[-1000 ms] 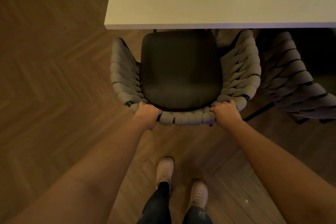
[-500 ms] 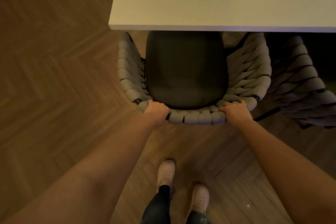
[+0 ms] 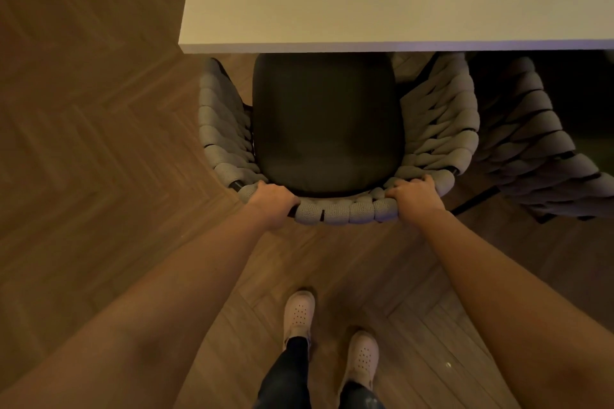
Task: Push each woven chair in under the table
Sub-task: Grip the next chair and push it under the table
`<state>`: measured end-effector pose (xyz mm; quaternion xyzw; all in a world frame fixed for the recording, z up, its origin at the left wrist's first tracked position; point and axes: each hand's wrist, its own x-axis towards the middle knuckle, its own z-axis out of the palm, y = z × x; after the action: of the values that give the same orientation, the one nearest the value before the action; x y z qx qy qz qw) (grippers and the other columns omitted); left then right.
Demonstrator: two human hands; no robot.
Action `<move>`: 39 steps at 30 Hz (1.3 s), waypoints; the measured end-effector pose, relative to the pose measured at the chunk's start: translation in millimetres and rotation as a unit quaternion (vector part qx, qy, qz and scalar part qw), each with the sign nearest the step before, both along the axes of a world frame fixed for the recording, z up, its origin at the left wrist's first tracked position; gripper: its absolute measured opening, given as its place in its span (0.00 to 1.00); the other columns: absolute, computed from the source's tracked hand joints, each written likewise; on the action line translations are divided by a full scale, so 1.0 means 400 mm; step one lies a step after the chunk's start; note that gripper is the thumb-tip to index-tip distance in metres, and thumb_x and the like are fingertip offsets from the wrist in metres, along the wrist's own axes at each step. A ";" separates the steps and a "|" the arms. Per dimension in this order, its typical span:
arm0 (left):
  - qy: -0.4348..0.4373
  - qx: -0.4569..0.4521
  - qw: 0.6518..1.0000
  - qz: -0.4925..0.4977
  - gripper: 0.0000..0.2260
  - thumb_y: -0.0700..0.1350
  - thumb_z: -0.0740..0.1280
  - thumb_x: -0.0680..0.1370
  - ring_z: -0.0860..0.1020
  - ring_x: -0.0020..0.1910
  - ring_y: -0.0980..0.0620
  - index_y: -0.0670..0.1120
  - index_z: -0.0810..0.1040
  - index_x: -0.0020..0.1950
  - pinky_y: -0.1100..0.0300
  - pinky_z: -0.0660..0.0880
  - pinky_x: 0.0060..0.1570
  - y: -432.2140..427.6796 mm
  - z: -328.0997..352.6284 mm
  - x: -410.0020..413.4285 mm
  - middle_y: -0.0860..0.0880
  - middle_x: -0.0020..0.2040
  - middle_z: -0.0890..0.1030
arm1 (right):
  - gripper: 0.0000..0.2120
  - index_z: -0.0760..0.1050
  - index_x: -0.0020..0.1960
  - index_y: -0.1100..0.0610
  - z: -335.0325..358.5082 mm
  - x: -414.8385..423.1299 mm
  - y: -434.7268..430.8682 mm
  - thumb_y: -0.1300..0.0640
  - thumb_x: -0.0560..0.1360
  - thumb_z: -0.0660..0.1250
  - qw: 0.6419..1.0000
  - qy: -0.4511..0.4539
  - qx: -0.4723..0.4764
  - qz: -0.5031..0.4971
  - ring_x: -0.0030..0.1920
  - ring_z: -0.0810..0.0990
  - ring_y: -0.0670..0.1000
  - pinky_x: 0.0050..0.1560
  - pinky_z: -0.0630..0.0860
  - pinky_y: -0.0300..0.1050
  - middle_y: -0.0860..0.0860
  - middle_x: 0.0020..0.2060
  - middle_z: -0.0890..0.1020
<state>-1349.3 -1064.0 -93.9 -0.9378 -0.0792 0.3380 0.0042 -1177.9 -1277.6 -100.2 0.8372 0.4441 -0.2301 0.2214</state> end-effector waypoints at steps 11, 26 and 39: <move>0.018 0.018 0.999 -0.034 0.13 0.43 0.62 0.78 0.77 0.55 0.48 0.52 0.74 0.62 0.52 0.72 0.54 0.044 0.008 0.001 0.49 0.54 0.79 | 0.17 0.72 0.66 0.44 -0.006 -0.030 0.023 0.53 0.78 0.63 1.000 0.004 0.015 -0.015 0.61 0.73 0.56 0.67 0.62 0.58 0.50 0.60 0.75; 0.019 0.027 0.999 -0.031 0.16 0.43 0.62 0.78 0.77 0.56 0.47 0.52 0.73 0.65 0.49 0.70 0.59 0.036 -0.003 -0.013 0.50 0.54 0.79 | 0.17 0.73 0.67 0.48 -0.019 -0.048 0.013 0.56 0.79 0.62 0.999 -0.006 0.017 -0.031 0.64 0.72 0.57 0.74 0.52 0.62 0.51 0.62 0.75; 0.102 -0.002 0.994 0.027 0.40 0.55 0.70 0.74 0.67 0.71 0.46 0.54 0.49 0.79 0.32 0.48 0.71 0.008 0.011 0.025 0.49 0.71 0.70 | 0.25 0.65 0.73 0.45 -0.011 0.013 -0.004 0.51 0.77 0.66 0.990 0.107 0.089 0.023 0.71 0.63 0.58 0.73 0.56 0.58 0.54 0.69 0.68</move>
<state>-1339.3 -1060.7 -89.3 -0.8961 -0.1033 0.4317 0.0014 -1172.8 -1279.1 -104.6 0.8139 0.5026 -0.2726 0.1029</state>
